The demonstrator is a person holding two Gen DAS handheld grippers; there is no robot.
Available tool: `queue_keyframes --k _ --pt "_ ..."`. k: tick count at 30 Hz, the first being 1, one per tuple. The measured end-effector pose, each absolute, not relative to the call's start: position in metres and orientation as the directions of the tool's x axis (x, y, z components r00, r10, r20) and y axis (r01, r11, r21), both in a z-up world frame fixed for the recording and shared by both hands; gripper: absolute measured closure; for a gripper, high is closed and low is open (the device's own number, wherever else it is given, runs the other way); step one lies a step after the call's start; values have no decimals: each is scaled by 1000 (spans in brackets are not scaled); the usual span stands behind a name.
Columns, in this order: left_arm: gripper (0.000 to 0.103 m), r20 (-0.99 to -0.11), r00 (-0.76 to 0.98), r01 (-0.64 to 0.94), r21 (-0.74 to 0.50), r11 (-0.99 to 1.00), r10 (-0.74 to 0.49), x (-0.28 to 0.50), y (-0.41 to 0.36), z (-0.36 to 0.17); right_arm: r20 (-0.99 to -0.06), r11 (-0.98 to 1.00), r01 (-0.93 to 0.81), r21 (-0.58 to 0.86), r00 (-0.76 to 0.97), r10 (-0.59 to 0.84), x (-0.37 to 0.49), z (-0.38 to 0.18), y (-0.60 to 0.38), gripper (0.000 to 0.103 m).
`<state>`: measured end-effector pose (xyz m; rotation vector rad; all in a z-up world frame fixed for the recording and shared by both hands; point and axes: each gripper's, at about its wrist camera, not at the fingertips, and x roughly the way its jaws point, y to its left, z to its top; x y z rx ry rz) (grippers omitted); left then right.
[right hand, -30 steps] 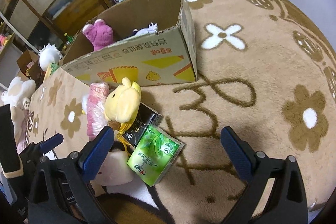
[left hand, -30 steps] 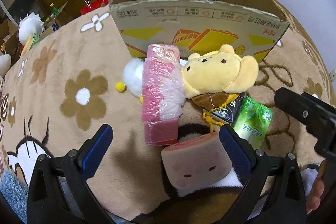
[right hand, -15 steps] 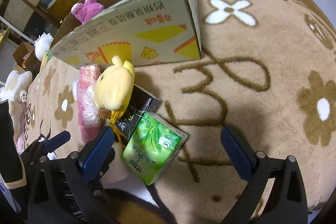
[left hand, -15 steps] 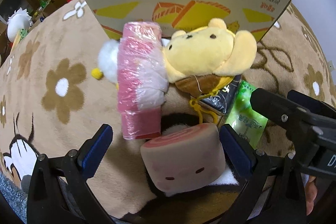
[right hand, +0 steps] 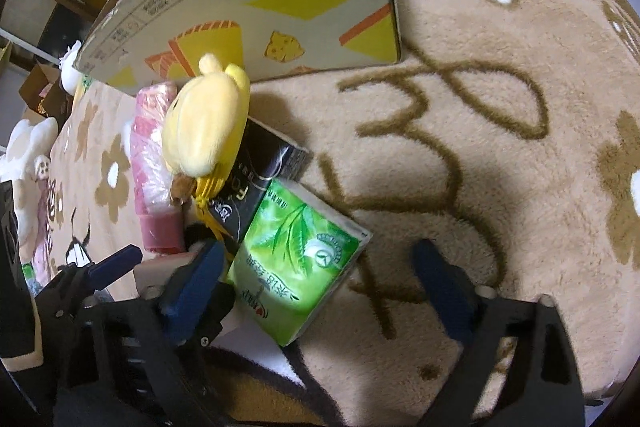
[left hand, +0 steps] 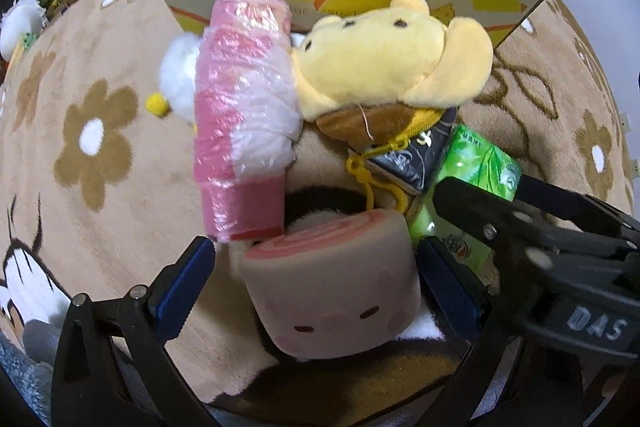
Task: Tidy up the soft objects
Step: 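Grasp the marshmallow plush with the left tool while the right tool grasps the green tissue pack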
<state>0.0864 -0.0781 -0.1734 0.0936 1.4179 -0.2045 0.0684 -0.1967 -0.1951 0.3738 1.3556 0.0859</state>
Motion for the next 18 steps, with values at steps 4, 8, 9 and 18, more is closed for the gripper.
queue_keyframes --k 4,8,9,18 --pt "17 -988 105 194 -93 977 -115 76 -79 -183 -938 939 152 309 212 275 69 -197 -195 28" --pt "28 -988 101 185 -100 978 -120 73 -76 -185 -924 921 171 350 221 310 69 -195 -197 42" --pt "31 -987 104 183 -98 978 -119 71 -75 -186 -921 918 170 357 225 317 69 -195 -197 45" --pt "50 -981 152 174 -91 981 -118 54 -66 -163 -902 919 151 364 304 307 62 -166 -209 66"
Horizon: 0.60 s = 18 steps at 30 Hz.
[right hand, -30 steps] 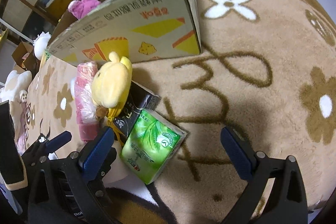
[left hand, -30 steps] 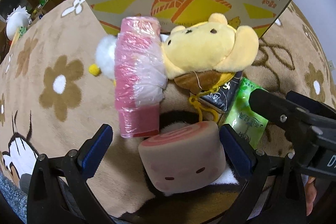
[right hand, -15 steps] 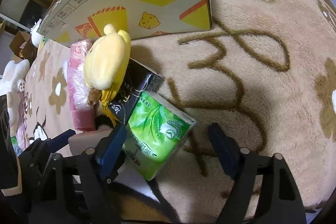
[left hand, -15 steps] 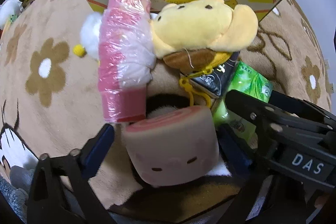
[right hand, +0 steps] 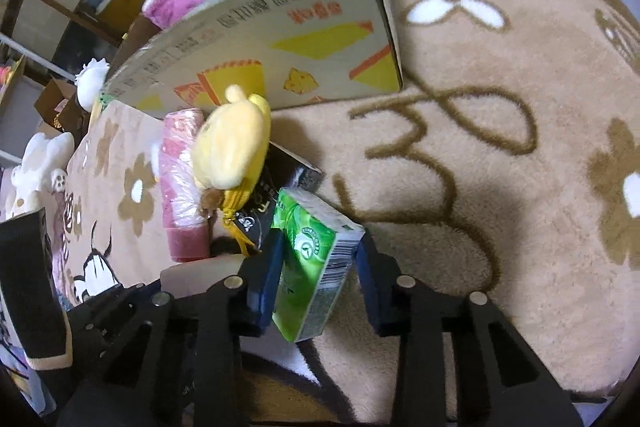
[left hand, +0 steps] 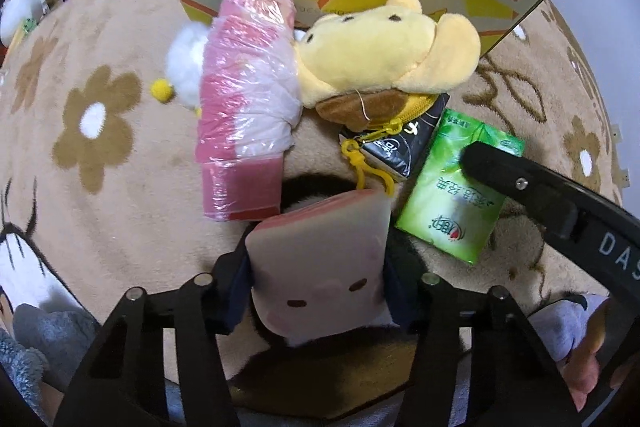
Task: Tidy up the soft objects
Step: 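Grasp the marshmallow plush with the left tool while the right tool grasps the green tissue pack, then lift the marshmallow plush and tissue pack over the box with both tools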
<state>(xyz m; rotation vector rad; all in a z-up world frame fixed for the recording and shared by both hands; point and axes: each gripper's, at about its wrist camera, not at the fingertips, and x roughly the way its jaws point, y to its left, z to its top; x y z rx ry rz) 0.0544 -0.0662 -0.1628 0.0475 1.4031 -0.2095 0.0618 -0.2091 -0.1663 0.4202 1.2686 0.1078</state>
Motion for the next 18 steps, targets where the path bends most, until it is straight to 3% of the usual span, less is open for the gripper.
queue_keyframes --k 9,18 --pt "52 -917 387 204 -14 979 -94 35 -49 -102 -853 952 61 301 462 241 41 -112 -202 68" --pt "52 -803 588 193 29 981 -92 36 -50 -53 -729 970 40 239 667 152 13 -48 -209 69"
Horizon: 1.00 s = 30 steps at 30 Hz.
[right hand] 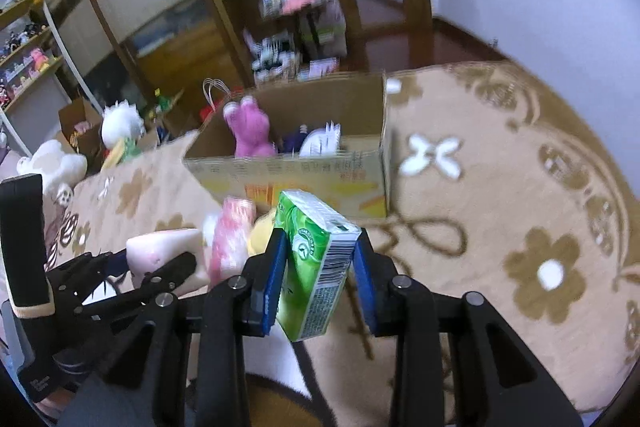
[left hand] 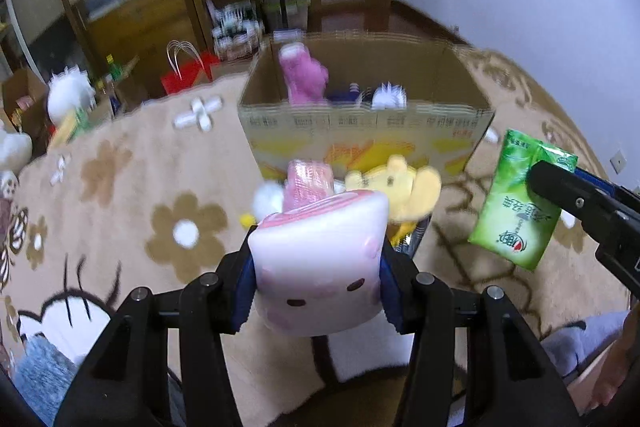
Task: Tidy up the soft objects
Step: 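Lift the marshmallow plush and tissue pack over the box with both tools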
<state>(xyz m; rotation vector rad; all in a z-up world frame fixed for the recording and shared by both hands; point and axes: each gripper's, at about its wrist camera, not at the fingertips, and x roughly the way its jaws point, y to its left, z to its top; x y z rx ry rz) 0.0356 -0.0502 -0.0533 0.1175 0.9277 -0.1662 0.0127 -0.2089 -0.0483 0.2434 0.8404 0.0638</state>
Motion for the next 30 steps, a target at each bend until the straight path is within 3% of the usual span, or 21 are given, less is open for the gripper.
queue_keyframes --k 8,19,30 --pt "52 -673 736 202 115 973 -73 42 -54 -18 -618 984 34 175 782 83 8 -16 -205 69" --pt "52 -561 825 180 159 971 -61 68 -55 5 -545 997 31 72 838 13 25 4 -194 69" --pt "52 -546 837 149 149 978 -44 120 -44 6 -514 999 48 -3 857 -43 55 5 -193 69"
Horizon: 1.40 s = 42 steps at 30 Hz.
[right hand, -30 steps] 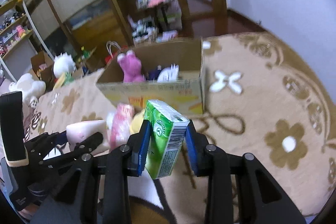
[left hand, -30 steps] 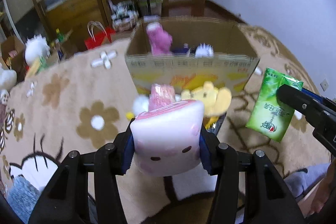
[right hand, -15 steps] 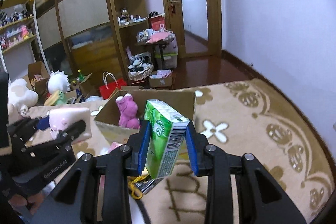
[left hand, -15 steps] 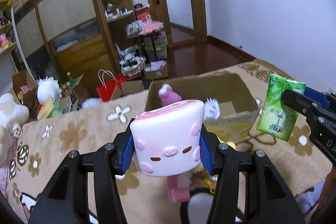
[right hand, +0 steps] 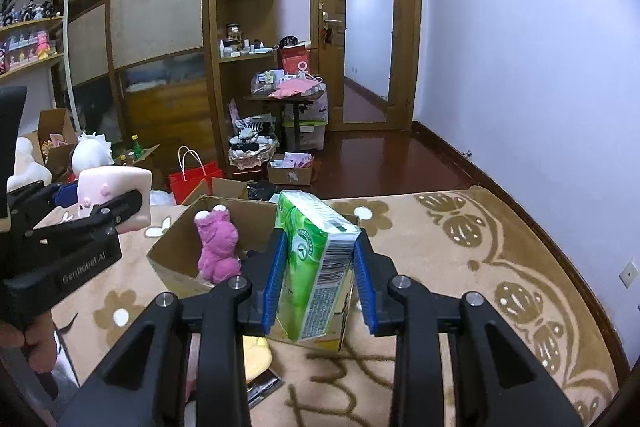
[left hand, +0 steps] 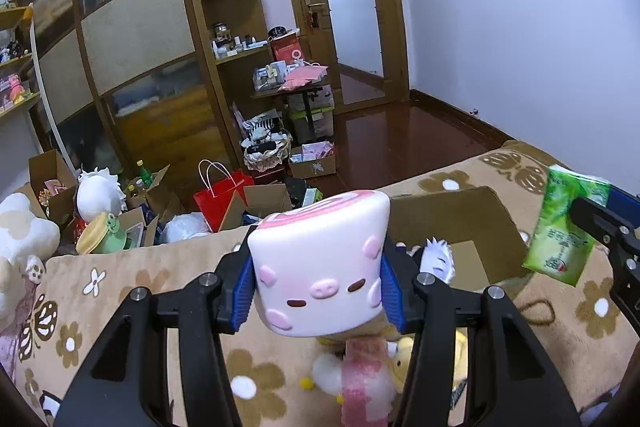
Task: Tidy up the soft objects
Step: 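Lift the marshmallow plush and tissue pack over the box with both tools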
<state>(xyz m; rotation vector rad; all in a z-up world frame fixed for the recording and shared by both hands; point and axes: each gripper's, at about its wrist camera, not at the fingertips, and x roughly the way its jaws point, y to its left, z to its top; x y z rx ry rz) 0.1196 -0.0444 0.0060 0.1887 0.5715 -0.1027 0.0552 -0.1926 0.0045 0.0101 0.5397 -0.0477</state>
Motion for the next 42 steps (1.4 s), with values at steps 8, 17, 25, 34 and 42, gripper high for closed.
queue_keyframes --k 8,17,25,34,42 --pt "52 -560 828 155 163 974 -39 142 -47 -10 -525 999 38 -24 850 -45 72 -4 -194 69" --pt "51 -578 813 182 139 973 -69 154 -50 -24 -549 1000 15 -14 835 -20 92 -19 -196 69" --pt "50 -588 805 207 152 966 -79 160 -55 -36 -577 1000 3 10 817 4 105 -34 -198 69" --pt "47 -610 788 239 175 955 -85 164 -64 -53 -588 1000 -2 29 808 19 113 -42 -203 69" --pt "43 -628 774 246 183 952 -80 167 -64 -59 -601 999 -4 32 799 23 118 -48 -201 69"
